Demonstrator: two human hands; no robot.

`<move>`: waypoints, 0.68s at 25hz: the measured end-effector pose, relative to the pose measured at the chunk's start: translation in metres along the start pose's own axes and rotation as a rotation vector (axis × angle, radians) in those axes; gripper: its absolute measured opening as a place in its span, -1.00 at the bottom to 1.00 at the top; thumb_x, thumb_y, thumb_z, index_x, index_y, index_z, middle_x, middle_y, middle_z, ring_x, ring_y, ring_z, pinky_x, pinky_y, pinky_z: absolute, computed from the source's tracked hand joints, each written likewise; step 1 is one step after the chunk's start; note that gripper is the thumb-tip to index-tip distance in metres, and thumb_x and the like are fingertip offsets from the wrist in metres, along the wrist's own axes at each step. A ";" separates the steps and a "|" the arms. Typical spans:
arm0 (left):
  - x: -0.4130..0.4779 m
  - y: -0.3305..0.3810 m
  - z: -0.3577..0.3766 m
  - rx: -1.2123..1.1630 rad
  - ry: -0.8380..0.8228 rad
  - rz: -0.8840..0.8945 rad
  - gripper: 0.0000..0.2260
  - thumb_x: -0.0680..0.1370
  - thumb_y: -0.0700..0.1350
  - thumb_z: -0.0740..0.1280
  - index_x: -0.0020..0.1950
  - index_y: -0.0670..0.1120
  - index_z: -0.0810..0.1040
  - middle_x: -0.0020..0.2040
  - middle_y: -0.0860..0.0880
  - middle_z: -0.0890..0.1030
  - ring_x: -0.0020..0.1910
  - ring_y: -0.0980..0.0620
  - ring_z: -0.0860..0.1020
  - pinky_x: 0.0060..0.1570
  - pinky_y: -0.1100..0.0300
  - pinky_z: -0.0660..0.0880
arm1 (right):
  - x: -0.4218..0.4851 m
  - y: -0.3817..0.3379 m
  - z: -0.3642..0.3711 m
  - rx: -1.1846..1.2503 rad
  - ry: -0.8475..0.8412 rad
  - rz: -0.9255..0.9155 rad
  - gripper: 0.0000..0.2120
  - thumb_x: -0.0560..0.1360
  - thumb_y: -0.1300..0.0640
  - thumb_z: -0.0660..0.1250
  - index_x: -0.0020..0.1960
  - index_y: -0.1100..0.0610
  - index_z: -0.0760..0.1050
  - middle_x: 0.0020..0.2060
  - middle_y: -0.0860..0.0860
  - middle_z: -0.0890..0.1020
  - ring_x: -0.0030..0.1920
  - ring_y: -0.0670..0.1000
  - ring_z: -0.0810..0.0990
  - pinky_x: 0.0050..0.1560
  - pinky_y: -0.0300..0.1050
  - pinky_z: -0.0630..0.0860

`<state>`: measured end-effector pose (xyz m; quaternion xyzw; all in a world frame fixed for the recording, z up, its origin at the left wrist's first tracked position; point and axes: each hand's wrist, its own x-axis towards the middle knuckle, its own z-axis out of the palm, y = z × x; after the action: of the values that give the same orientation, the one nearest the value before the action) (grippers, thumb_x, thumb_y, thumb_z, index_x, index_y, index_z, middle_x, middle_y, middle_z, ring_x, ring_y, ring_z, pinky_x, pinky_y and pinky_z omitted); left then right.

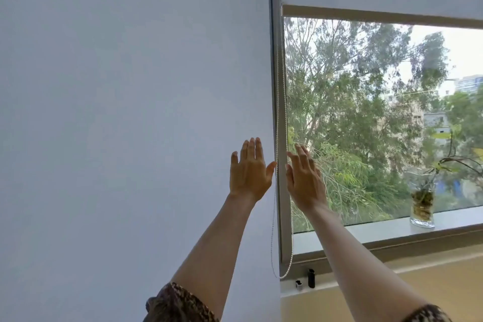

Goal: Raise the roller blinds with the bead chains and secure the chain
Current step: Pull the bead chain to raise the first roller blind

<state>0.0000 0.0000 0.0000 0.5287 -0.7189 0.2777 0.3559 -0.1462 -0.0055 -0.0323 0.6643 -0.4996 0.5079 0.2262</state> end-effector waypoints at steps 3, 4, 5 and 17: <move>0.017 0.013 0.008 -0.038 0.010 -0.063 -0.39 0.64 0.14 0.06 0.57 -0.20 0.06 0.54 -0.19 0.28 0.53 -0.12 0.24 0.43 -0.10 0.23 | 0.017 0.017 0.006 0.034 0.004 0.077 -0.70 0.60 0.09 0.09 0.31 0.10 0.33 0.47 0.12 0.29 0.48 0.14 0.25 0.22 0.22 0.50; 0.023 0.017 0.010 -0.055 0.011 -0.067 -0.40 0.64 0.13 0.08 0.56 -0.20 0.08 0.52 -0.19 0.31 0.51 -0.12 0.28 0.40 -0.10 0.26 | 0.022 0.022 0.010 0.035 -0.023 0.094 -0.70 0.60 0.09 0.09 0.31 0.10 0.33 0.46 0.12 0.30 0.47 0.15 0.26 0.20 0.22 0.51; 0.030 0.021 0.013 -0.060 0.019 -0.084 -0.40 0.63 0.12 0.10 0.55 -0.20 0.10 0.49 -0.18 0.35 0.48 -0.12 0.31 0.38 -0.10 0.28 | 0.029 0.026 0.013 0.036 -0.039 0.103 -0.71 0.60 0.08 0.10 0.30 0.11 0.32 0.46 0.13 0.30 0.46 0.16 0.27 0.19 0.22 0.52; 0.087 0.052 0.032 -0.342 -0.011 -0.418 -0.62 0.60 0.02 0.23 0.35 -0.14 0.38 0.24 -0.12 0.60 0.24 -0.16 0.55 0.17 -0.03 0.43 | 0.102 0.034 0.028 0.463 -0.086 0.343 -0.55 0.54 0.18 0.26 0.38 0.12 0.21 0.31 0.20 0.45 0.28 0.21 0.46 0.23 0.11 0.44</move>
<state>-0.0735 -0.0588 0.0504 0.5994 -0.6324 0.0698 0.4857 -0.1656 -0.0855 0.0418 0.6250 -0.4846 0.6106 -0.0417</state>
